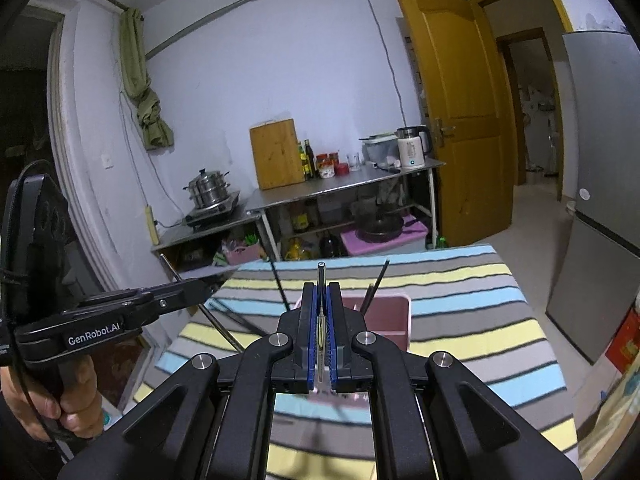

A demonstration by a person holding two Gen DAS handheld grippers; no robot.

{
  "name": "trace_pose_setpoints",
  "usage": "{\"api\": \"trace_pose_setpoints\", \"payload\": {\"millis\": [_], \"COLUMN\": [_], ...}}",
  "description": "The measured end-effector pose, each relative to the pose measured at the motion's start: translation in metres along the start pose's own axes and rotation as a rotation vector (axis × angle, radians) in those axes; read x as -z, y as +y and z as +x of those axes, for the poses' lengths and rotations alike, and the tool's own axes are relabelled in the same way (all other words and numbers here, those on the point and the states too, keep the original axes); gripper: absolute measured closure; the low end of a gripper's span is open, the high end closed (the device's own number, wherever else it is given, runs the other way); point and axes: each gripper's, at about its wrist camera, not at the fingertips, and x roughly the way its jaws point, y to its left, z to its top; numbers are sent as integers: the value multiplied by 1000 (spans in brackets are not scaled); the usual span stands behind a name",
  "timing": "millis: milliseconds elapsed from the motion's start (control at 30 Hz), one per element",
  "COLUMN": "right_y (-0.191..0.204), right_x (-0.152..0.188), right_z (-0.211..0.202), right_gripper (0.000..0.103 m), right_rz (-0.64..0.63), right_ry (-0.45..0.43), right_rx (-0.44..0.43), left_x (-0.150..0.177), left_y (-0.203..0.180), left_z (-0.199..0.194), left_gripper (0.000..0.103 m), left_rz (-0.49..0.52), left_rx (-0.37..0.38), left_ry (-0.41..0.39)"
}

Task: Organize utensils
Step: 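Lift the right tool's metal chopstick over the basket while the left tool carries its chopstick there, then lower the right tool's chopstick into the basket and open it while the left tool releases its chopstick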

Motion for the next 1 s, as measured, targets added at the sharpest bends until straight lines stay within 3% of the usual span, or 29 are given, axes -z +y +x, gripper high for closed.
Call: {"api": "trace_pose_setpoints", "payload": {"millis": [367, 1000], "right_y": [-3, -14], "right_x": [-5, 22], "right_z": [36, 86], "right_gripper": [99, 99], "right_rz": [5, -7], "right_ry": [1, 93], "right_rx": [27, 40], "left_x": [-12, 12], "left_y": [14, 19], "left_z": [32, 92], "left_gripper": [98, 98], "left_rz": [-33, -51], "left_rx": [-11, -2], "left_ry": [-10, 88]}}
